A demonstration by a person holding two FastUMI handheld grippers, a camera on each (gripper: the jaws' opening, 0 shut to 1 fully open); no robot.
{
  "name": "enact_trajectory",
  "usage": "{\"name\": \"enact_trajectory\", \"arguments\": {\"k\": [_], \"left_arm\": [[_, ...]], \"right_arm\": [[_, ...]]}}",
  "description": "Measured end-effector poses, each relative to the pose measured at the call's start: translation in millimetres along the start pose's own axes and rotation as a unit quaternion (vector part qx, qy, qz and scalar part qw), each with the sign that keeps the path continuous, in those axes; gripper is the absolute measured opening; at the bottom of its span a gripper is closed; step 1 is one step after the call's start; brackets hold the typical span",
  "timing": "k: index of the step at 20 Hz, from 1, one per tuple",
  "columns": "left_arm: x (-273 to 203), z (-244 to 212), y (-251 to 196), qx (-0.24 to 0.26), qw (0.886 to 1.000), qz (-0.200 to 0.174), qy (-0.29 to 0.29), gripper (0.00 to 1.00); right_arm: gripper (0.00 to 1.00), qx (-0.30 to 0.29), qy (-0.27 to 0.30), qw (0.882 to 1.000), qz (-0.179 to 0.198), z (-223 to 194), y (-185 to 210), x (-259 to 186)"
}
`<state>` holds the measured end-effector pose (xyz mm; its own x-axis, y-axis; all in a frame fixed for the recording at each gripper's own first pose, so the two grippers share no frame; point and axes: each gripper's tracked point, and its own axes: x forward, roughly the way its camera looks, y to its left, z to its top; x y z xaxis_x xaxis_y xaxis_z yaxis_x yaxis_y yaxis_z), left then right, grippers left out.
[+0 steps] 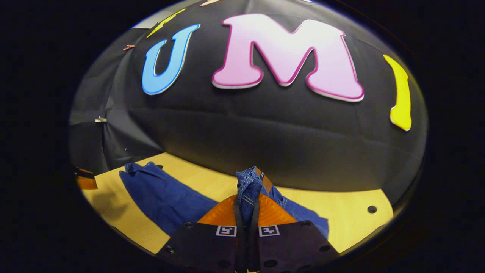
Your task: Grasp the waist and the cuffs of the jeans and fold them to make the two legs overlap; first hold the waist and fold one-third of the jeans toward the cuffs, then hold the cuffs and fold the remaining one-third in the same direction to finish folding.
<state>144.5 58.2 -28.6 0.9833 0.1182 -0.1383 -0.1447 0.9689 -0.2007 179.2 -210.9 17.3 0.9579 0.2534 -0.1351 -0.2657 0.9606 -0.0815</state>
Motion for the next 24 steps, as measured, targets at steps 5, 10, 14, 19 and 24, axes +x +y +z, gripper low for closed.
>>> {"name": "enact_trajectory", "arguments": {"k": [5,10,14,19,24], "left_arm": [[43,14,71,-0.001,0.999,0.043,0.004,0.96],[104,18,115,0.049,0.997,0.058,0.031,0.96],[137,6,132,0.064,0.994,0.067,0.058,0.96],[158,-5,155,0.056,0.992,0.075,0.079,0.96],[160,-15,162,0.026,0.991,0.071,0.106,0.96]], "right_arm": [[0.09,-0.006,0.037,0.999,0.007,-28,13,-6],[0.49,0.049,0.065,0.995,0.053,-45,61,-15],[0.98,0.048,0.056,0.996,0.047,-38,61,-27],[0.98,0.081,0.047,0.995,0.033,-29,36,-56],[0.99,0.096,0.049,0.994,0.004,-32,-1,-76]]}}
